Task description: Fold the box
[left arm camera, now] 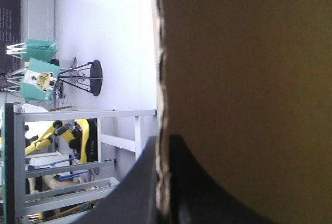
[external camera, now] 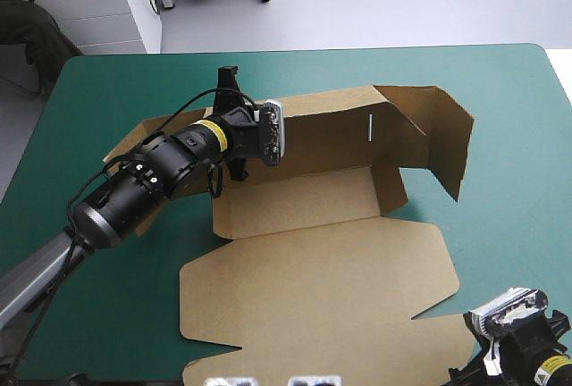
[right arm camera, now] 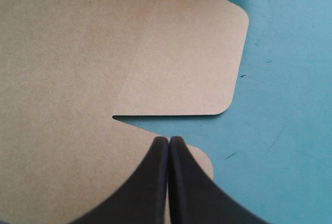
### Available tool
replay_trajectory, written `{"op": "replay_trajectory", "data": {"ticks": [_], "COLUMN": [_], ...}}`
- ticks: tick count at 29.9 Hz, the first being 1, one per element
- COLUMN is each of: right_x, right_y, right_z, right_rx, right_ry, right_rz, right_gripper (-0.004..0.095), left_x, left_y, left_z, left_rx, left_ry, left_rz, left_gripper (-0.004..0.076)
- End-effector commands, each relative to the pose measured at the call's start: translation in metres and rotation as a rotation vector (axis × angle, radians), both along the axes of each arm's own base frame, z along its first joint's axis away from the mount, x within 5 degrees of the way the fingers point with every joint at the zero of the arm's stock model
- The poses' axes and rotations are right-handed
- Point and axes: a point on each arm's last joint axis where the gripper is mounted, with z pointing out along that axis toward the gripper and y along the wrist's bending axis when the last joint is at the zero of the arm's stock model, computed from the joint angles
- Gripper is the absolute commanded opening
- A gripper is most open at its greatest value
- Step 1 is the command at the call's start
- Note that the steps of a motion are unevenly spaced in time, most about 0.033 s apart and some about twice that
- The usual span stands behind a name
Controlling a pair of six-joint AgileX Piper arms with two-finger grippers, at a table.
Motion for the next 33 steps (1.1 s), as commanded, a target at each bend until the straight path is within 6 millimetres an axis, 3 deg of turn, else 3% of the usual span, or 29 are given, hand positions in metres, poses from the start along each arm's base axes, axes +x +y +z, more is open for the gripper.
{"op": "replay_trajectory", "data": {"ticks": [1,9,17,24,33], "right_x": [0.004,0.004,0.004,0.005,0.017], "right_y": [0.001,0.001,0.001,0.001,0.004], "right_z": [0.011,0.011,0.011,0.011,0.052], "right_rx": [0.024,0.024,0.025,0.027,0.241], "right_ry": [-0.068,-0.068,-0.067,-0.07,-0.291], "right_rz": [0.0,0.0,-0.001,-0.007,-0.097], "right_gripper": [-0.0019,-0.0019,-0.0019,-0.0019,-0.0019], "left_x": [-0.006,-0.013,-0.022,-0.021,-0.021], "left_y": [0.002,-0.004,-0.011,-0.007,-0.003], "left_z": [0.018,-0.017,-0.032,-0.04,-0.043], "left_rx": [-0.01,0.048,-0.043,-0.071,-0.09], "left_ry": [-0.158,-0.261,-0.339,-0.241,-0.158], "left_rz": [-0.05,-0.181,-0.293,-0.232,-0.173], "left_gripper": [-0.0008,-0.0008,-0.0008,-0.0008,-0.0008]}}
